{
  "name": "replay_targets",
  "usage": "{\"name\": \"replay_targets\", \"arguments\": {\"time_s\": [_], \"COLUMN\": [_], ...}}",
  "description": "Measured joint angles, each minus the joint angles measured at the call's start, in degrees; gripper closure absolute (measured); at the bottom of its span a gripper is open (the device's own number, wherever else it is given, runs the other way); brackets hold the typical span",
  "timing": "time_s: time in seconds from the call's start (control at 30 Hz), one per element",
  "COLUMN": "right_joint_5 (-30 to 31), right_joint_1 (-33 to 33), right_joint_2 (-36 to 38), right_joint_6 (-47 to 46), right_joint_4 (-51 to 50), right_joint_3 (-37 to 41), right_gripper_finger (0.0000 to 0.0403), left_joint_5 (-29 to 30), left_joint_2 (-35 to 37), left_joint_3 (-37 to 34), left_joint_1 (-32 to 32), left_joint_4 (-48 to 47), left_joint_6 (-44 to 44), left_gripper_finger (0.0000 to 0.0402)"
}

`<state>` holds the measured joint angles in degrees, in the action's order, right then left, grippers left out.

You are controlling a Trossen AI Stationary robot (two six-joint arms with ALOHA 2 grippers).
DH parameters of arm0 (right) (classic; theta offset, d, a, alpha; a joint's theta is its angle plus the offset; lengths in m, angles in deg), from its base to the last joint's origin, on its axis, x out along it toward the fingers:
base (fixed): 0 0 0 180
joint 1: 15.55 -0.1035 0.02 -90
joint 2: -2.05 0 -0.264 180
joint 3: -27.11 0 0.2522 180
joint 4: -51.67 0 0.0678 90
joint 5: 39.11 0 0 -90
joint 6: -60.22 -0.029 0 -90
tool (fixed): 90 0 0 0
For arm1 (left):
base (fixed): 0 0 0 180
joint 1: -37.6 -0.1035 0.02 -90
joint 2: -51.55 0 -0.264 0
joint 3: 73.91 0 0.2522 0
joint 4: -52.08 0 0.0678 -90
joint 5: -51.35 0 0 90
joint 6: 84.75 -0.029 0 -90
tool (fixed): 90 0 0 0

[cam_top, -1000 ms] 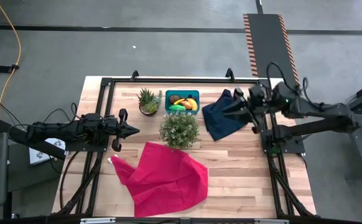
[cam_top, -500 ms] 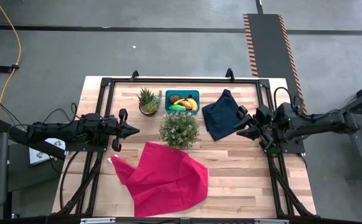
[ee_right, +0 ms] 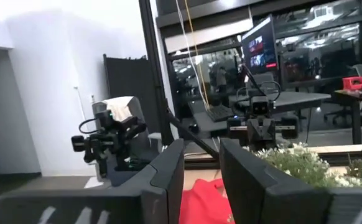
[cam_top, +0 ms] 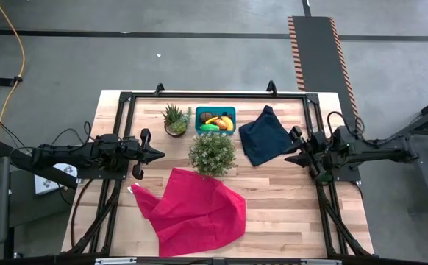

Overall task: Pick and placing Produce into tupperware
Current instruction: Return to Home Position

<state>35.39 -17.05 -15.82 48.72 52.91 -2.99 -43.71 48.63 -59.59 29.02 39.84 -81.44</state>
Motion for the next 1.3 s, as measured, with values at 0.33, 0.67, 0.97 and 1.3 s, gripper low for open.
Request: {"name": "replay_targets", "arguments": {"time_s": [0.33,0.67,0.97,1.3], "right_joint_5": [1.6,1.8,4.8,9.0], "right_joint_1": [-0.5,-0.5,-0.5,-0.5], "right_joint_2": [1.7,1.8,2.8,6.5], "right_joint_6": [-1.7,-0.8,4.9,8.0], "right_joint_4": [14.2,20.1,16.4,2.2], "right_joint_3": [11.0,15.8,15.8,15.8], "right_gripper_finger": [0.0309,0.0309,0.0309,0.0309], "left_joint_5": [0.0,0.0,0.0,0.0], "left_joint_2": [0.0,0.0,0.0,0.0], "left_joint_3": [0.0,0.0,0.0,0.0], "left_joint_1": [0.0,0.0,0.0,0.0], "left_joint_4": [0.0,0.0,0.0,0.0], "left_joint_6": [0.0,0.0,0.0,0.0], "left_gripper_finger": [0.0401,0.0401,0.0401,0.0401]}}
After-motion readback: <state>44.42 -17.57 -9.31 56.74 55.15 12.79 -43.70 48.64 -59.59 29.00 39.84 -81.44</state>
